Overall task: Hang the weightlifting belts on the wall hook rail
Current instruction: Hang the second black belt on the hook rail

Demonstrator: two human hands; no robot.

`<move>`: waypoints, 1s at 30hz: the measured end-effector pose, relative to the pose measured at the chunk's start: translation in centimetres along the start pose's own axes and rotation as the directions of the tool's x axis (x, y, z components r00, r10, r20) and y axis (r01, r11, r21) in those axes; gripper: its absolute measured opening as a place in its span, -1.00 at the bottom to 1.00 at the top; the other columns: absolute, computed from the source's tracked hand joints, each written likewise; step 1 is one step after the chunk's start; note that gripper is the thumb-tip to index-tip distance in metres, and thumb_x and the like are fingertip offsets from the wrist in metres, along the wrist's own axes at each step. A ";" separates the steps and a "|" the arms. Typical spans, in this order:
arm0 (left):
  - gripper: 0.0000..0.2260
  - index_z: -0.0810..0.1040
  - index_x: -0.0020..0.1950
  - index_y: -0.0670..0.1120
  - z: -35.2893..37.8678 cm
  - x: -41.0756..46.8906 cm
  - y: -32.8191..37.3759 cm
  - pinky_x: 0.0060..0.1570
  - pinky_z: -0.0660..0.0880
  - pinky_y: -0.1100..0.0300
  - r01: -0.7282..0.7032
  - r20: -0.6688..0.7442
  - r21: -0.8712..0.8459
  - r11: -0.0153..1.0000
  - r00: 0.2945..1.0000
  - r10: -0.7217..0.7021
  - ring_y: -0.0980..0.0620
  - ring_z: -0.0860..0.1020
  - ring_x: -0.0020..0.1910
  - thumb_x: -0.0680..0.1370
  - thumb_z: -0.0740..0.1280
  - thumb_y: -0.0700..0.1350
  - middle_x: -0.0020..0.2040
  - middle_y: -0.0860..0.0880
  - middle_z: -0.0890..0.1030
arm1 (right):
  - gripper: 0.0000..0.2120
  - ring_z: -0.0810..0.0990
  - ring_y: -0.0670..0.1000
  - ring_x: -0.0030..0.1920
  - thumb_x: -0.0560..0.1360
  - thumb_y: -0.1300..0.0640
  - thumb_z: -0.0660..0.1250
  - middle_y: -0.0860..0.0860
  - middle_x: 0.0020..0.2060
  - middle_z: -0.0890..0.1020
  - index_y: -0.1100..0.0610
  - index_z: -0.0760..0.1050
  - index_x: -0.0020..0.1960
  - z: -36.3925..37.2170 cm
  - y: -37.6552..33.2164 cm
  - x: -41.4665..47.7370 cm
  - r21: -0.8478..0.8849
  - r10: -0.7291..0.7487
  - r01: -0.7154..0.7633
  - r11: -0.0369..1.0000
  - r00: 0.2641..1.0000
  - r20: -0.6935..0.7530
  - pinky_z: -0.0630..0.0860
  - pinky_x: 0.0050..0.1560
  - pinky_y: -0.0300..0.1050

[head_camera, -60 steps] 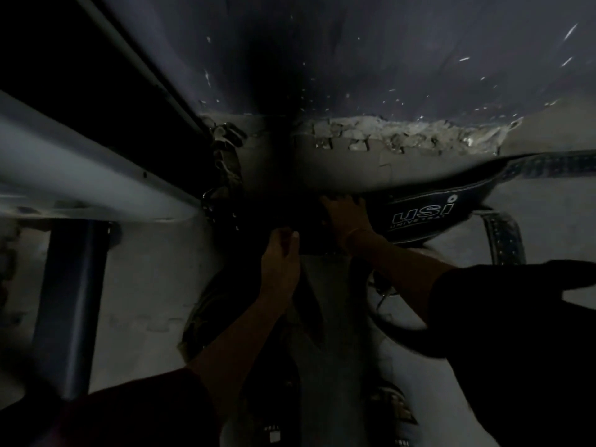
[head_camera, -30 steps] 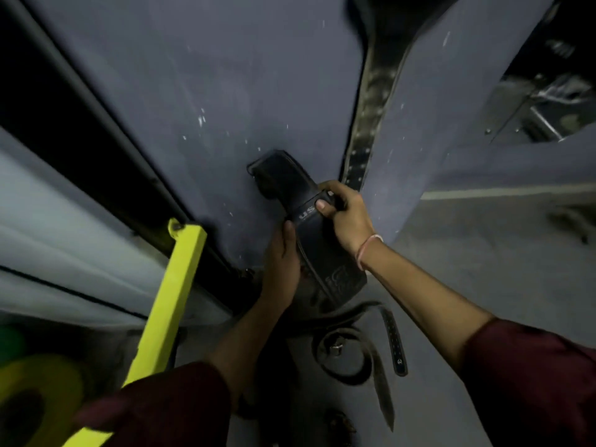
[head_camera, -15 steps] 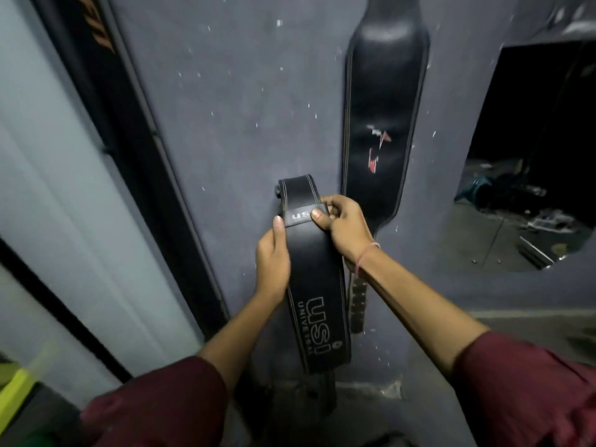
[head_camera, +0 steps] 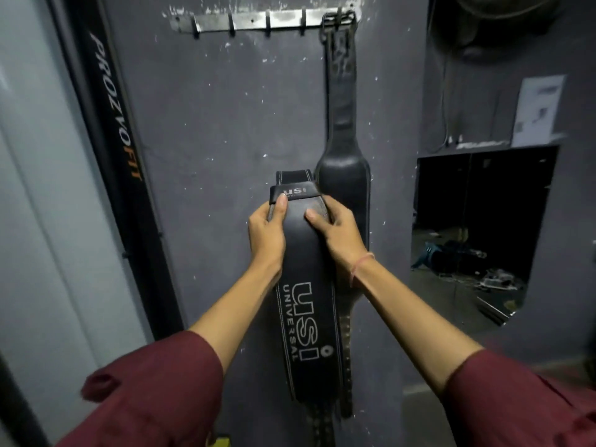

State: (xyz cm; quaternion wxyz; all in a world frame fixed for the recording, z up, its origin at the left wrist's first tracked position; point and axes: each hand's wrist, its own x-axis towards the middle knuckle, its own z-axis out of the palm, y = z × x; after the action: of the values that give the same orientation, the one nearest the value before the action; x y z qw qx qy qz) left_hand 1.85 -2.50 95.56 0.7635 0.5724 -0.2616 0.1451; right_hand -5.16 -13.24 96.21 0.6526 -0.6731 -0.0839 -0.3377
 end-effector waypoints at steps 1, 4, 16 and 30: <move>-0.57 0.54 -0.22 -0.22 0.2 0.6 0.3 -0.15 0.54 -0.11 -0.017 -0.005 0.024 1.000 1.000 0.017 -0.06 0.52 -0.23 0.53 0.34 0.16 -0.25 -0.16 0.59 | -0.73 0.62 0.17 0.16 0.57 0.29 0.30 0.25 0.15 0.63 0.32 0.49 0.25 -0.3 0.7 -1.0 0.031 0.009 -0.010 0.999 1.000 0.008 0.55 0.24 0.10; -0.47 0.38 -0.30 -0.20 0.4 2.0 1.1 -0.22 0.36 0.03 -0.055 -0.007 0.058 0.997 0.998 0.055 -0.01 0.38 -0.27 0.47 0.32 0.27 -0.29 -0.09 0.42 | -0.70 0.61 0.15 0.20 0.57 0.27 0.30 0.19 0.19 0.63 0.29 0.47 0.28 -1.1 4.5 -5.5 0.097 0.104 -0.106 0.990 0.994 0.022 0.53 0.26 0.11; -0.56 0.21 -0.41 0.02 2.2 3.9 3.6 -0.28 0.21 0.06 -0.128 -0.062 0.072 0.989 0.989 0.132 0.00 0.23 -0.31 0.49 0.27 0.24 -0.34 -0.06 0.25 | -0.68 0.61 0.09 0.22 0.57 0.25 0.31 0.08 0.20 0.64 0.15 0.46 0.32 -1.3 2.6 -4.0 0.045 0.079 -0.082 0.996 0.996 0.048 0.54 0.24 -0.02; -0.59 0.20 -0.36 0.02 2.0 5.1 4.7 -0.27 0.15 0.10 -0.207 -0.028 0.095 0.974 0.977 0.210 0.01 0.20 -0.31 0.56 0.26 0.16 -0.33 -0.06 0.22 | -0.78 0.69 0.07 0.03 0.51 0.28 0.39 0.10 0.03 0.71 0.21 0.57 0.15 -2.5 6.2 -7.0 0.026 0.256 -0.260 0.965 0.961 0.104 0.62 0.12 -0.02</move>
State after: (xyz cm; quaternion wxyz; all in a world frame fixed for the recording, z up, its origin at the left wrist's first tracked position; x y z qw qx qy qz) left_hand 3.14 -3.40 102.62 0.7218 0.5733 -0.2987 0.2472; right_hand -7.87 -14.11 86.92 0.6991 -0.6813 -0.0346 -0.2141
